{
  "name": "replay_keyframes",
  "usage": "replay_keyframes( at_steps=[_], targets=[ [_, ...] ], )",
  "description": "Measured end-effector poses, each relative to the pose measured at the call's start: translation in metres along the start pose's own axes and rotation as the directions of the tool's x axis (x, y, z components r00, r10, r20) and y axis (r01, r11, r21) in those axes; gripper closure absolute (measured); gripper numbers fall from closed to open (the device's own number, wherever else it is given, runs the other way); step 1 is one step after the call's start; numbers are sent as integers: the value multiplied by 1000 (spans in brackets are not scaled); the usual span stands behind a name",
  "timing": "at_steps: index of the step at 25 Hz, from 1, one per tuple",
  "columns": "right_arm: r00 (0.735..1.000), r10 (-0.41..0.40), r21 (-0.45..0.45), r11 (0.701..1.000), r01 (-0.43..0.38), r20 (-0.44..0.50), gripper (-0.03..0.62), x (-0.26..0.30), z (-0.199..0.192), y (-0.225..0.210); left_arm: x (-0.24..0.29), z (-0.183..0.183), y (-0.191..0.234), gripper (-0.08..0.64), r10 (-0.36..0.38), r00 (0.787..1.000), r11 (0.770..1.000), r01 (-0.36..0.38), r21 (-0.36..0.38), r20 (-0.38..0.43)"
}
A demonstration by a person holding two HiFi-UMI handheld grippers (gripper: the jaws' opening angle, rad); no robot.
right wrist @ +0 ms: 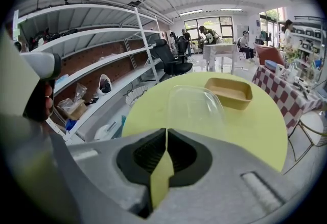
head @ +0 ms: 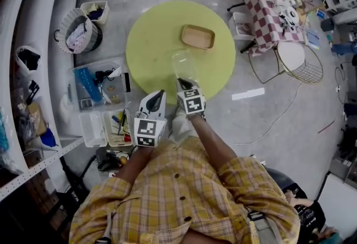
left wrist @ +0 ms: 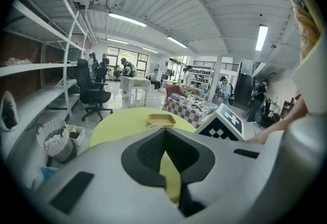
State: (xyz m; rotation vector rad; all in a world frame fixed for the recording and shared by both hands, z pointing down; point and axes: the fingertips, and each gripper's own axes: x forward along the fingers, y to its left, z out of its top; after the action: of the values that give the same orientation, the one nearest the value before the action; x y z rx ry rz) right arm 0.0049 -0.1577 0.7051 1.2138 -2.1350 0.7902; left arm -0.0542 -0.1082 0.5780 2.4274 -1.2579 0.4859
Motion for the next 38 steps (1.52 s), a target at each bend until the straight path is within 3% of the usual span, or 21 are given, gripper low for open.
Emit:
replay_keyframes(
  at_steps=[23,38],
  targets=[
    [987,8,-26,1000,-4,161,586,-71,36,24,-18,33,-9,555,-17,997,999,13,53,74],
    [948,12,-22,1000,-5,317,586,-124,75,29,-23,53,-15,555,-34,992,997,25,71,118]
  ],
)
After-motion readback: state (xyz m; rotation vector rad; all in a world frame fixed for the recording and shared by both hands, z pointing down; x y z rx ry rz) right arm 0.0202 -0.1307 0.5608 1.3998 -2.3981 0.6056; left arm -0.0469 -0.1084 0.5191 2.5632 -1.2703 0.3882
